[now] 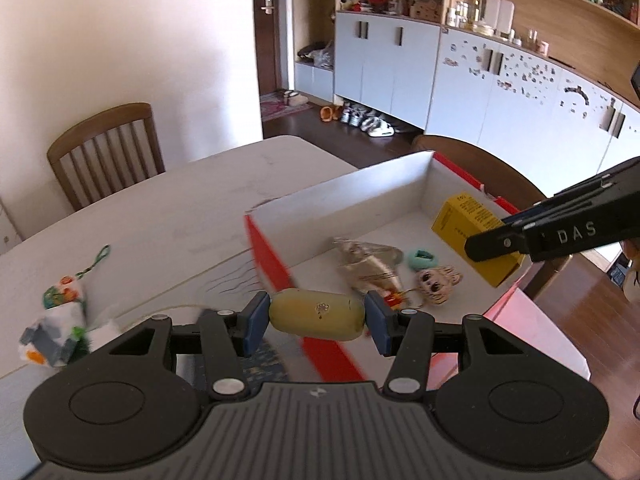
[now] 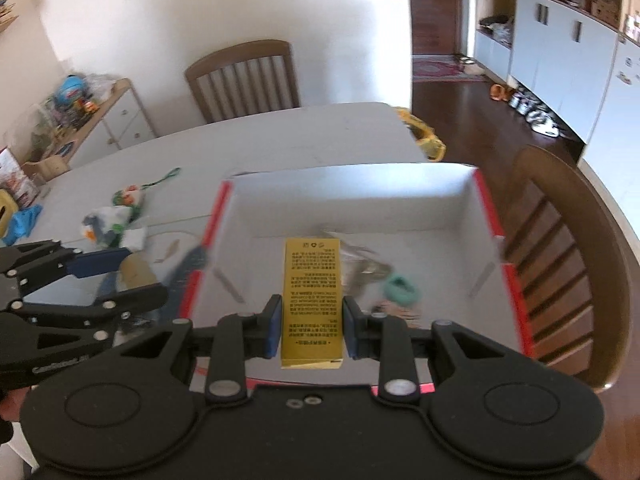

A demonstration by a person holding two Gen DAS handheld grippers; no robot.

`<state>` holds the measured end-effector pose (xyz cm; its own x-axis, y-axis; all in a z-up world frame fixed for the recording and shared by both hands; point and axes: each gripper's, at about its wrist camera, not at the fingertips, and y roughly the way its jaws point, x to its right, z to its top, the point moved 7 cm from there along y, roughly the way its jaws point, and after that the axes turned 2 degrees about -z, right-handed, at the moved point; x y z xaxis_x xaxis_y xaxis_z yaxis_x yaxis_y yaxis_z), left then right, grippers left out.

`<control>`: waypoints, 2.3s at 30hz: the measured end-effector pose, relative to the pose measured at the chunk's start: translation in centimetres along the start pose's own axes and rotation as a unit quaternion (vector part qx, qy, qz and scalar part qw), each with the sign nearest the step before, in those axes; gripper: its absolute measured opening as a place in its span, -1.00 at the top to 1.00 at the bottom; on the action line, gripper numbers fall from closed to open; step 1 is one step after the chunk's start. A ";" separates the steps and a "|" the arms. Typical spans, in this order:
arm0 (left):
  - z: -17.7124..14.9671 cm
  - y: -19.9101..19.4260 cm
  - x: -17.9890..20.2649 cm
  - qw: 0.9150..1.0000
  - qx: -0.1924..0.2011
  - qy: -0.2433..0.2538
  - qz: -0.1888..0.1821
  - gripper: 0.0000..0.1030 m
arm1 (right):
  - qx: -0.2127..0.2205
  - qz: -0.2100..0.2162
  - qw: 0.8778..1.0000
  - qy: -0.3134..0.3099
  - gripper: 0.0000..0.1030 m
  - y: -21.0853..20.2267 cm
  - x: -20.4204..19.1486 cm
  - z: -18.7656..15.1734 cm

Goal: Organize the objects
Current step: 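Carry the soap bar and yellow box in both tools over the shoebox, then open both tools to drop the soap bar and yellow box into the shoebox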

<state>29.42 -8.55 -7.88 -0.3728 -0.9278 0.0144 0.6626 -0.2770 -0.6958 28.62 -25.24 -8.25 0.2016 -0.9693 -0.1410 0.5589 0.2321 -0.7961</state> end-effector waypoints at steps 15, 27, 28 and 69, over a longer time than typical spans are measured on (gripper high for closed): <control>1.4 7.9 5.6 0.997 -0.073 0.012 -0.016 0.01 | -0.024 -0.011 1.000 0.006 0.44 4.1 6.7 0.9; 0.9 13.1 6.4 0.991 -0.134 0.013 0.012 0.01 | -0.052 -0.015 0.998 -0.038 0.44 9.7 6.8 2.2; 0.9 13.4 6.5 0.990 -0.138 0.016 0.014 0.01 | -0.054 -0.016 0.997 -0.045 0.44 10.1 6.6 2.2; 0.0 14.2 7.5 0.984 -0.177 0.004 0.008 -0.38 | -0.074 -0.001 0.993 -0.095 0.18 10.5 6.5 1.7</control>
<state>36.01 -19.46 -17.60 -0.3693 -0.9293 -0.0036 0.4009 -0.1558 -0.9028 37.13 -28.98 -16.53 0.3568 -0.9334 -0.0375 0.4382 0.2027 -0.8757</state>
